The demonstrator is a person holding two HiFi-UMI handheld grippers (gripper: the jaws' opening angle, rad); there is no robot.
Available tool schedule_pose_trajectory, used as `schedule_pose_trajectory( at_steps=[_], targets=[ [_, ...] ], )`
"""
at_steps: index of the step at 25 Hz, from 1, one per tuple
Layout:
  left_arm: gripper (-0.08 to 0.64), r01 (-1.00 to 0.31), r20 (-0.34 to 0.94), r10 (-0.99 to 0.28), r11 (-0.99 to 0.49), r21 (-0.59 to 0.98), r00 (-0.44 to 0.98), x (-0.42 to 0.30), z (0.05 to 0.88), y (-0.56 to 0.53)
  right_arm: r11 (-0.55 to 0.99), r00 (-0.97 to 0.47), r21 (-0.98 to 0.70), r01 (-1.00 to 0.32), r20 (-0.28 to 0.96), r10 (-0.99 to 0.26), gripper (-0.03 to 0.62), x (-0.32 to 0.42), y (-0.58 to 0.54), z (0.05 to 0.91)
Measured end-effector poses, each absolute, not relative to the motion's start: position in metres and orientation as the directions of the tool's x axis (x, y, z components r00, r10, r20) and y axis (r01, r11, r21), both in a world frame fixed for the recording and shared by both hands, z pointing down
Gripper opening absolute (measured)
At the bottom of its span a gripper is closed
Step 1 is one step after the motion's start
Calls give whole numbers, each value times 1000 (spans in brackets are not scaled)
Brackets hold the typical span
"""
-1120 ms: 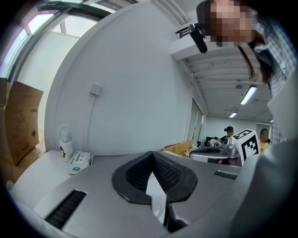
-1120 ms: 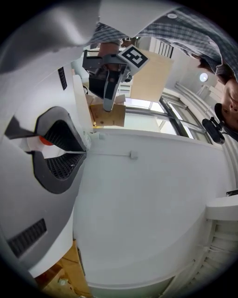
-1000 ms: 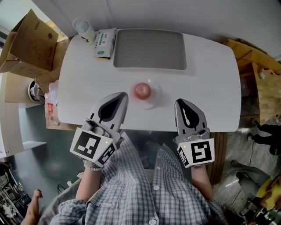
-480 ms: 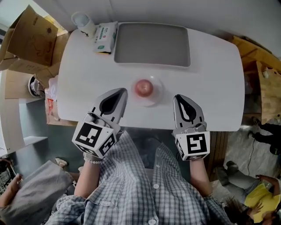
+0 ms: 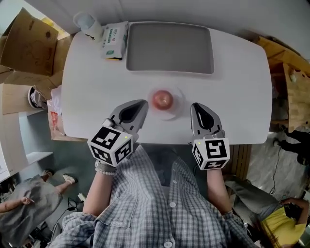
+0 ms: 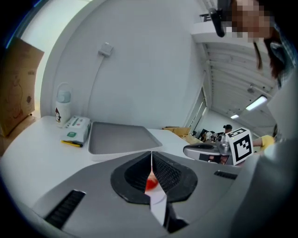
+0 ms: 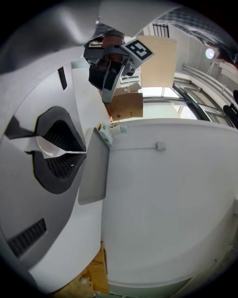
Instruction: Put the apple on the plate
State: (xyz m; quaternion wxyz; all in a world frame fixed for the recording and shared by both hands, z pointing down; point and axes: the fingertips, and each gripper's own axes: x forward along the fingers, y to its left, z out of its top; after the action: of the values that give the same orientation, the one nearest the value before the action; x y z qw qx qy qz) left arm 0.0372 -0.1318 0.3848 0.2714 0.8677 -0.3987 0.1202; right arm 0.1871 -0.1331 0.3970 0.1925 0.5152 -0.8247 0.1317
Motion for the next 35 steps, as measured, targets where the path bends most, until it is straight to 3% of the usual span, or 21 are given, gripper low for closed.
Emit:
schedule_pose_trajectory(
  at_steps=[19, 22, 26, 35],
  targets=[
    [13, -740, 577, -465, -456, 495, 672, 23, 474, -148, 322, -313, -117, -940, 671, -672, 29, 190, -152, 484],
    [88, -732, 589, -437, -451, 511, 680, 25, 485, -148, 323, -321, -135, -937, 698, -640, 31, 188, -151, 497],
    [107, -732, 619, -397, -447, 514, 678, 27, 502, -145, 336, -337, -156, -929, 731, -594, 85, 182, -148, 510],
    [121, -746, 666, -346, -399, 534, 662, 30, 531, -139, 267, -351, -244, -932, 785, -510, 100, 182, -142, 536]
  ],
)
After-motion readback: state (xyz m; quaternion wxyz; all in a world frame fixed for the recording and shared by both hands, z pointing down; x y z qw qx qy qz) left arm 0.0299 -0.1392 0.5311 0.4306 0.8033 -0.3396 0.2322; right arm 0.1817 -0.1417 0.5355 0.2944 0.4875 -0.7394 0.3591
